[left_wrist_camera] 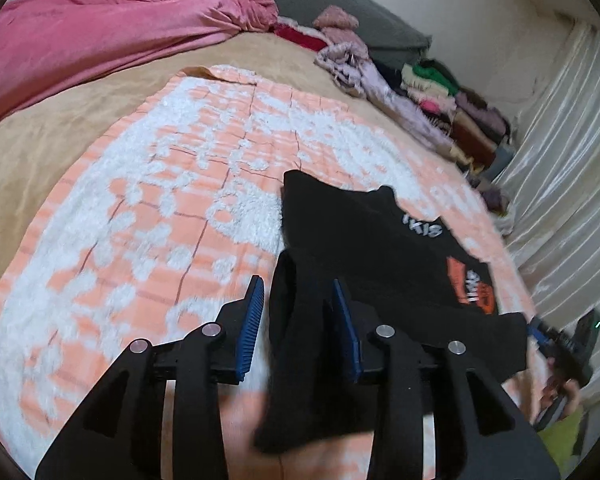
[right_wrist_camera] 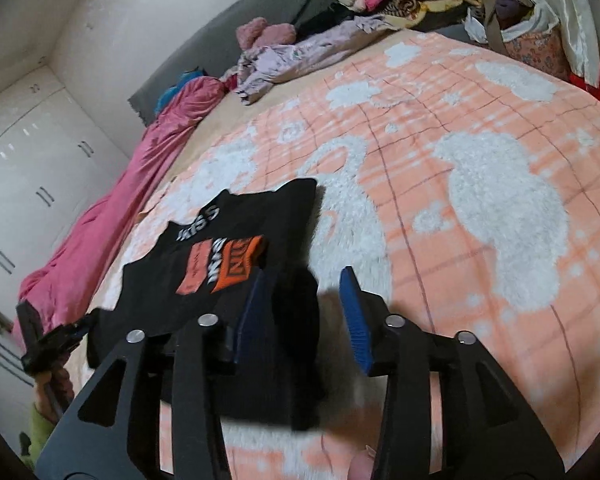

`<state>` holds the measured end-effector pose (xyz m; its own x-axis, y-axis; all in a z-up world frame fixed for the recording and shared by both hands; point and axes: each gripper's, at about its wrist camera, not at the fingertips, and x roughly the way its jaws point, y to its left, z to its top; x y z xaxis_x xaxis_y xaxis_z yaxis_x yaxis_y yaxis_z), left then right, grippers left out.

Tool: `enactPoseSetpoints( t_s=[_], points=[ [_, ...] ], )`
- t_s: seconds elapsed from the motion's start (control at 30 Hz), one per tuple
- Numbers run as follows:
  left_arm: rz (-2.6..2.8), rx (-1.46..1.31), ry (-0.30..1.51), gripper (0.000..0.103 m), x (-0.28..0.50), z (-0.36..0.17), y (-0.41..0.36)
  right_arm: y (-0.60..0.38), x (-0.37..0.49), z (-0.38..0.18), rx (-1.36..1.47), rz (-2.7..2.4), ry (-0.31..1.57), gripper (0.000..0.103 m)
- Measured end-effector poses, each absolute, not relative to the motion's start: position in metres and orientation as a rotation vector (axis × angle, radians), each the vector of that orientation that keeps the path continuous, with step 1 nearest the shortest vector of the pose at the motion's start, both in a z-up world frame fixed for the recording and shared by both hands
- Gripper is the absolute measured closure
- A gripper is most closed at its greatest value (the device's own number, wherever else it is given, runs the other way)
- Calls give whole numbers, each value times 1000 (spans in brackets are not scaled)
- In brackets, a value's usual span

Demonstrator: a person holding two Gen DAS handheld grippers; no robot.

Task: Fold small clothes
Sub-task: 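Lift the hem with both grippers and lay it over toward the collar, release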

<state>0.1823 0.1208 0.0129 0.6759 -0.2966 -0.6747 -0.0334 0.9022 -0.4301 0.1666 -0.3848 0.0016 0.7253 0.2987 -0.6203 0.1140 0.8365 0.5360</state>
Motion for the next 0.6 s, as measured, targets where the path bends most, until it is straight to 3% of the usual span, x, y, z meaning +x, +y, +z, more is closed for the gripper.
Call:
enactPoseSetpoints(
  t_s=[0.33, 0.6],
  points=[
    [-182, -378, 838, 44, 125, 17, 129, -351, 119, -12, 527, 152, 810, 65],
    [-238, -371, 902, 43, 132, -4, 111, -343, 121, -14, 485, 134, 841, 65]
  ],
)
